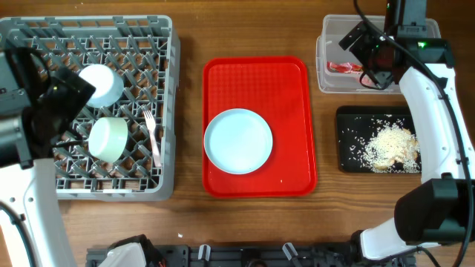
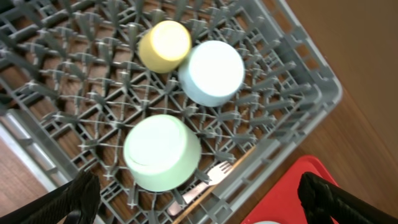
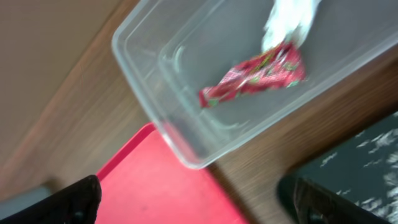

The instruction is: Sort waste into correct bins and load items into the dishwasher rack

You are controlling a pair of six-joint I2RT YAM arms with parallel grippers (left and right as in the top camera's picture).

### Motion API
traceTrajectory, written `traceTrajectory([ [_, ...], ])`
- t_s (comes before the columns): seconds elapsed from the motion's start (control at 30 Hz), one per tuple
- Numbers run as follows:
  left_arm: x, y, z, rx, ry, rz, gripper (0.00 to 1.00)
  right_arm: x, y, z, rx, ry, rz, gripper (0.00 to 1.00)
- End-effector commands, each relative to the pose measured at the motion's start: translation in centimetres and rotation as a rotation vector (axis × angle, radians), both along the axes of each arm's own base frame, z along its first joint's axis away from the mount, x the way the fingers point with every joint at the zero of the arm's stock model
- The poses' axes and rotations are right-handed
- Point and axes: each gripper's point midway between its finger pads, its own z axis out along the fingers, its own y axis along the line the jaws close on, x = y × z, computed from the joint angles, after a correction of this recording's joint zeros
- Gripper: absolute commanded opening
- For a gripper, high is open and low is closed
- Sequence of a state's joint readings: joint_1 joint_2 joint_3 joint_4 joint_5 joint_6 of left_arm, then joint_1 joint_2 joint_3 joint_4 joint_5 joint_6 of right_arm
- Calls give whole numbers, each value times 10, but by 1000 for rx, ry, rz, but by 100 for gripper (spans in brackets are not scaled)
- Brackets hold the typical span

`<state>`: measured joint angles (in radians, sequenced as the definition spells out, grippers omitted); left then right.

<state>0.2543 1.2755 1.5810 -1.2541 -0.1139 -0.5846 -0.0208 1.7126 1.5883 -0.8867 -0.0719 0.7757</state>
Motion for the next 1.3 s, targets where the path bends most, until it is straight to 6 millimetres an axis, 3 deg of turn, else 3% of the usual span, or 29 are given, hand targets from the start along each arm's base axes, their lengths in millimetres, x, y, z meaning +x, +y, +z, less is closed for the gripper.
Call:
traceTrajectory([
  [0.0, -4, 14, 0, -12, -3, 47, 100, -9, 62, 18, 292, -12, 169, 98],
  [0.07, -4, 14, 0, -12, -3, 48, 100, -19, 97, 20, 303, -31, 376, 97],
  [0.13, -4, 14, 0, -12, -3, 48, 100, -41, 132, -3, 183, 27, 554, 97],
  [0.27, -4, 14, 0, -12, -3, 48, 100, -74, 129, -57, -206, 196, 550, 100],
  [0.37, -4, 14, 0, -12, -3, 48, 100, -107, 151, -88, -242, 276, 631, 100],
  [0.4, -4, 14, 0, -12, -3, 48, 100, -127, 164, -117, -239, 307, 690, 94],
  [0.47, -4, 14, 0, -12, -3, 48, 100, -134, 166, -135, -212, 311, 706, 70],
  [0.57, -4, 14, 0, -12, -3, 48, 100, -138, 173, -149, -168, 293, 722, 57],
  [0.63, -4, 14, 0, -12, -3, 48, 100, -142, 176, -158, -146, 288, 730, 54],
  [0.9, -4, 14, 0, -12, -3, 48, 100, -159, 184, -181, -150, 283, 776, 53],
  [1.27, -4, 14, 0, -12, -3, 48, 100, -172, 187, -205, -153, 351, 800, 40],
])
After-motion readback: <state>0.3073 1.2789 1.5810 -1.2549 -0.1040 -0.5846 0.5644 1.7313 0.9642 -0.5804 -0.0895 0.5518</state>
